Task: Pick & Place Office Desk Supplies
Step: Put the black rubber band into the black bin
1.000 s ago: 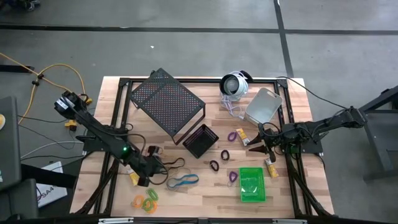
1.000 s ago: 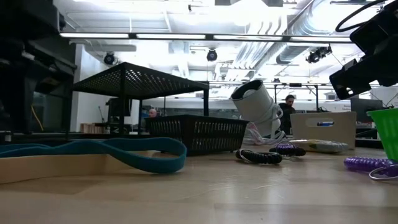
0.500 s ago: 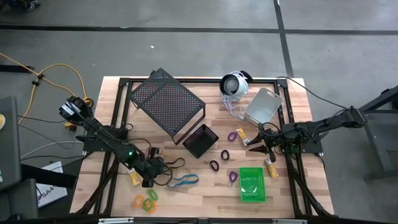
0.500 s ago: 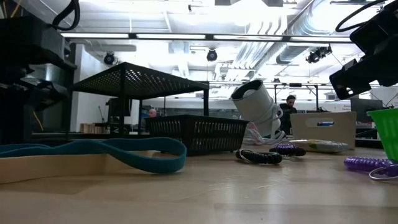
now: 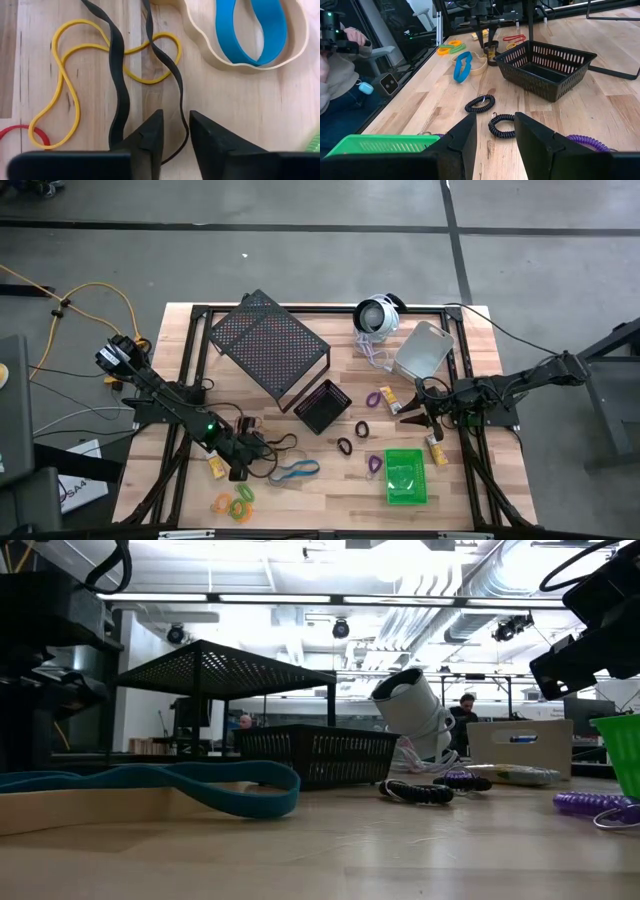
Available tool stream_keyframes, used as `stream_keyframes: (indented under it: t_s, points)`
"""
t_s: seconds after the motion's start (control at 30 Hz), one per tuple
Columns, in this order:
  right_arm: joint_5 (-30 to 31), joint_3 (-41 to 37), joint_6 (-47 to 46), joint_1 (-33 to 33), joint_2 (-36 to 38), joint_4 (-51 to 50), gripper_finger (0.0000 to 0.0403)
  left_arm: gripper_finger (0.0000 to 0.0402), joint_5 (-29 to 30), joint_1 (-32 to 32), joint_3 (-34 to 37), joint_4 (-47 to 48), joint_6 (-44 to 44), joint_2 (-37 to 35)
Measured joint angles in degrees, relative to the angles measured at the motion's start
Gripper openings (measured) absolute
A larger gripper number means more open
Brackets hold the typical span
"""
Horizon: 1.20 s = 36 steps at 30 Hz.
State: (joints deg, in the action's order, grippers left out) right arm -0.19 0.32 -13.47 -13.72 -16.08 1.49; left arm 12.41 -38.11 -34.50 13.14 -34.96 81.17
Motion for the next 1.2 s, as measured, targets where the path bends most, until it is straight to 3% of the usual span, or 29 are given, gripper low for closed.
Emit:
stream_keyframes:
  t_s: [0.27, 0.7, 1.2]
  points:
    - [0.0, 0.0, 0.0, 0.0, 0.0, 0.0, 0.012, 0.0006, 0.0, 0.0, 0.0, 0.1, 0.0, 0.0]
    - [0.0, 0.0, 0.0, 0.0, 0.0, 0.0, 0.012, 0.0001, 0.0, 0.0, -0.3, -0.8, 1.9, -1.1]
    - [0.0, 0.0, 0.0, 0.0, 0.0, 0.0, 0.012, 0.0001, 4.3, 3.2, -6.5, -0.7, 19.3, -10.9]
